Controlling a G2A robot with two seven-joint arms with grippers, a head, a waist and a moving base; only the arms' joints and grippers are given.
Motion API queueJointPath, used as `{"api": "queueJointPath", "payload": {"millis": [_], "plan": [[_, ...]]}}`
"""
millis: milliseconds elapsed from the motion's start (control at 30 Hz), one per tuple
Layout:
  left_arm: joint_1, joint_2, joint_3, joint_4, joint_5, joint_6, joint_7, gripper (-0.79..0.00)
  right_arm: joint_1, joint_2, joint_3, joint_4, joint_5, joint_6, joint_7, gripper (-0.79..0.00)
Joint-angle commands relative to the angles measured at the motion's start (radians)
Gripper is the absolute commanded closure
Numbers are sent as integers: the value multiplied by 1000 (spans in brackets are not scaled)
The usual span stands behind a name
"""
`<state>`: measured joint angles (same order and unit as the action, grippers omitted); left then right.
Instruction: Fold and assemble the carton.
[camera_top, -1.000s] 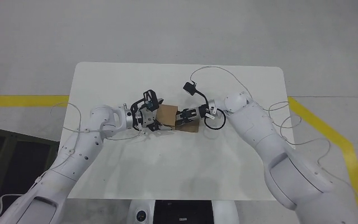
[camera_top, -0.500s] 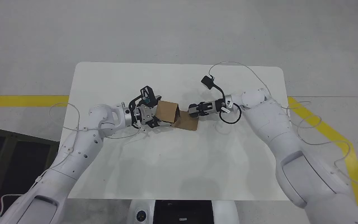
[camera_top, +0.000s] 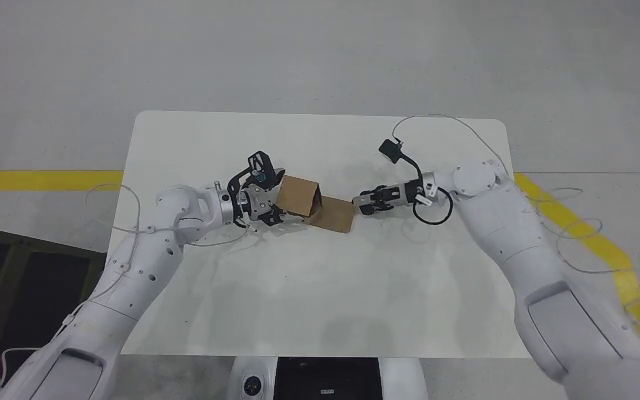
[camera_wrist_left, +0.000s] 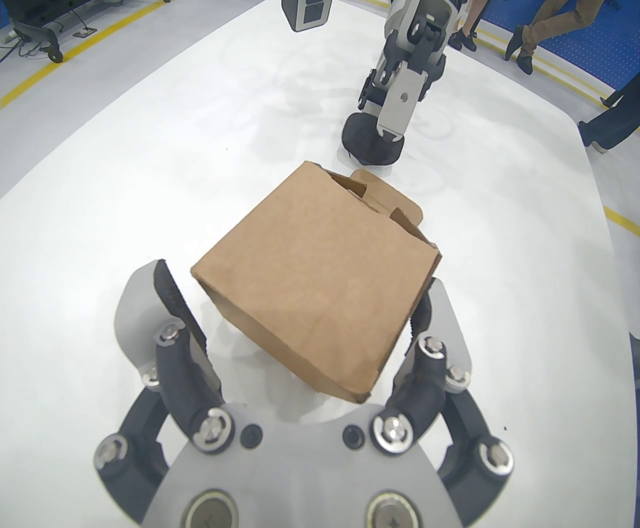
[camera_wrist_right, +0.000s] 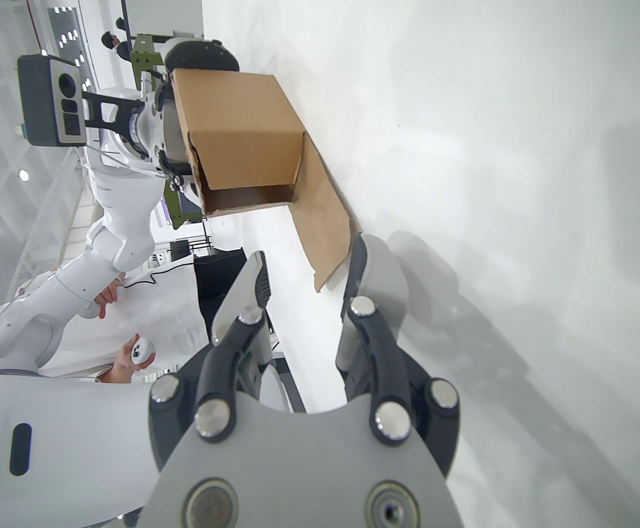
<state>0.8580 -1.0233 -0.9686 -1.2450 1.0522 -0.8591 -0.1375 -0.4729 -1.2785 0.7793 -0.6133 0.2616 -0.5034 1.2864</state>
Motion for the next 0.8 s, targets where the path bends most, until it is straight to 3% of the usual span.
{"api": "queueJointPath", "payload": {"millis": [0, 400, 767], "plan": [[0, -1, -1, 0, 3, -1, 1, -785, -14, 10, 12, -32, -7, 19, 1, -302], [-5, -4, -7, 1, 18, -10, 6, -785, -108, 36, 39, -152, -22, 118, -12, -311], [-5, -8, -11, -5, 31, -16, 4, -785, -124, 20, 27, -161, 9, 142, -36, -345]]}}
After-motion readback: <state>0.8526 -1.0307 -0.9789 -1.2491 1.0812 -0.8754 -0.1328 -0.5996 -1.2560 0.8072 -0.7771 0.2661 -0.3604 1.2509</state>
